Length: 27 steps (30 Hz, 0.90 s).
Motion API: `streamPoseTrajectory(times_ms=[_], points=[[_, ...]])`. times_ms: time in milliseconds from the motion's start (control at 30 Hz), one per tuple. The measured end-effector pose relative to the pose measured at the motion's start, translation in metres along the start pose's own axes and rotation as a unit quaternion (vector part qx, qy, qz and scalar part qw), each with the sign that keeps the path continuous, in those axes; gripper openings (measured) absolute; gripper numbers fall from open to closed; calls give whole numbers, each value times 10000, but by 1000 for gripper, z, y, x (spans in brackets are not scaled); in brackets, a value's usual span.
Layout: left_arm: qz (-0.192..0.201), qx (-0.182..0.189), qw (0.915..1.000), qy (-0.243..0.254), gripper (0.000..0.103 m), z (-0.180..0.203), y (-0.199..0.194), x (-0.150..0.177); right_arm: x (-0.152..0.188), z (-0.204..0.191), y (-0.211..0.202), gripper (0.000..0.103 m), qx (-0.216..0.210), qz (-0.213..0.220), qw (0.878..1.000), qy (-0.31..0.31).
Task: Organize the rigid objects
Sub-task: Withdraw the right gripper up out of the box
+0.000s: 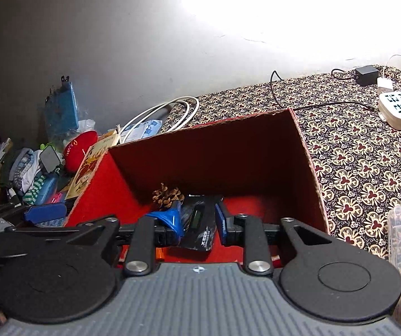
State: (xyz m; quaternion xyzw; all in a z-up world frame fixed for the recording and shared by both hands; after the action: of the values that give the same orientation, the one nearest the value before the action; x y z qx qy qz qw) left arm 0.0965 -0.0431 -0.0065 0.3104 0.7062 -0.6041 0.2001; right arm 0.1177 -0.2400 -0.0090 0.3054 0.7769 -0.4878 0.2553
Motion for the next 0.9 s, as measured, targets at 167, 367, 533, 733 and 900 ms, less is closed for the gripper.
streamPoseTrajectory(times_ms=[167,367,533,733,900], points=[[76,-9,10000,22,79,1,-15,6,7,-5,-14,9,-18,54,10000,-5],[18,-3,10000,25,80,0,-24,17,18,-12,-29,10,-47,135,9999,-41],[28,24,10000,54,80,1,-31,25,26,-13,-38,10,-79,180,9998,-19],[1,124,9999,49,80,3,-36,32,37,-11,-43,10,-73,180,9998,40],[-65,206,9998,29,80,3,-36,40,47,-8,-46,11,-95,158,9998,86]])
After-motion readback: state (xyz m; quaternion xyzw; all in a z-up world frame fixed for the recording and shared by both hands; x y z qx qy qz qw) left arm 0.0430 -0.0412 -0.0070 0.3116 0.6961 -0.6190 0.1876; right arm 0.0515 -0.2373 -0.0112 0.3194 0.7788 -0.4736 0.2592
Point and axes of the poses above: each gripper's, at about its wrist camera, not at the fingertips, and y roughly the way its jaws point, z to its right, x to its underside, the point moved 7 cm from there along y, roughly the way its jaws point, and after that the axes turned 2 degrees about -z, right-handed, at the moved point
